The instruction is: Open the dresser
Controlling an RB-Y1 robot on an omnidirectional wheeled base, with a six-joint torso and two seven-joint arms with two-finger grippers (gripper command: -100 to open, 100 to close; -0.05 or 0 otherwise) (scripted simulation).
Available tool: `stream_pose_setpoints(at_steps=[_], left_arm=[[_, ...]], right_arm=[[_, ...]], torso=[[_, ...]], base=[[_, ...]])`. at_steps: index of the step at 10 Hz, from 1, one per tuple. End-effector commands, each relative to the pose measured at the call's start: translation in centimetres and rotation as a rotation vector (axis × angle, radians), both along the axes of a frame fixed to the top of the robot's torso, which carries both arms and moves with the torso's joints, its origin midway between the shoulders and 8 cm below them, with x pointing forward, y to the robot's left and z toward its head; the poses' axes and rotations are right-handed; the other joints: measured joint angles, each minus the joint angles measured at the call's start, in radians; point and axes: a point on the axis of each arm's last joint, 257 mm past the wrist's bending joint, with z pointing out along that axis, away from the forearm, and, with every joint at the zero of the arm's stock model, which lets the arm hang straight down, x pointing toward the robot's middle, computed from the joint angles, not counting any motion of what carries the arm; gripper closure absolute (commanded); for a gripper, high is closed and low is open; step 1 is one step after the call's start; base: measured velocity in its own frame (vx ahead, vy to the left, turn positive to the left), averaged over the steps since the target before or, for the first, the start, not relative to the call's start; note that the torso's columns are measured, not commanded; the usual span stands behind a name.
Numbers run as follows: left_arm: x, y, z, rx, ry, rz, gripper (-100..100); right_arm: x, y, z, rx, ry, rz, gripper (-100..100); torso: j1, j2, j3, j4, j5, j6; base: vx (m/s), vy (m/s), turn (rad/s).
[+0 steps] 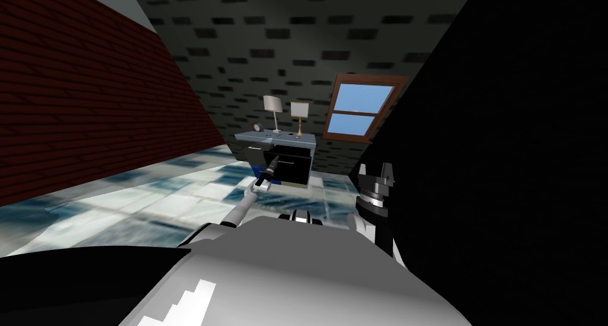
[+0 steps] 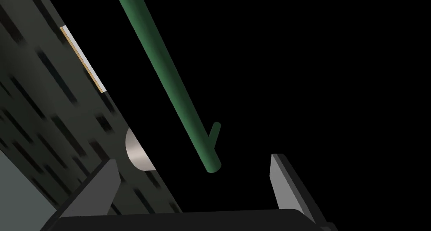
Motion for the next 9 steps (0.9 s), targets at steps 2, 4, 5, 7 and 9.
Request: stream_pose_setpoints(at_steps=[2,4,5,7,9], left_arm=[[1.0,0.4,2.0,-0.003,0.002,0.000,-100],[1.8,0.8,3.6,-0.004,0.002,-0.001,-100],[2.0,0.9,4.2,-0.005,0.002,-0.001,-100],[2.0,0.9,3.8,-0.004,0.002,0.000,0],[2.0,0.9,3.8,-0.004,0.002,0.000,0]], right_arm=[[0.0,0.0,0.0,0.000,0.000,0.000,0],[0.0,0.0,0.0,0.000,0.000,0.000,0],[0.0,0.0,0.0,0.000,0.000,0.000,0],[0.0,0.0,0.0,0.000,0.000,0.000,0],[0.0,0.0,0.0,0.000,0.000,0.000,0]], torso=[[0.001,0.002,0.001,0.001,0.000,0.000],[0.002,0.003,0.002,0.000,0.001,0.000],[0.002,0.004,0.002,0.001,0.001,0.000],[0.001,0.002,0.001,0.000,0.001,0.000],[0.002,0.002,0.001,0.000,0.001,0.000]], base=[[-0.025,-0.016,0.002],[-0.030,-0.006,0.001],[-0.034,-0.013,0.002],[-0.007,-0.004,0.000],[0.000,0.000,0.000]])
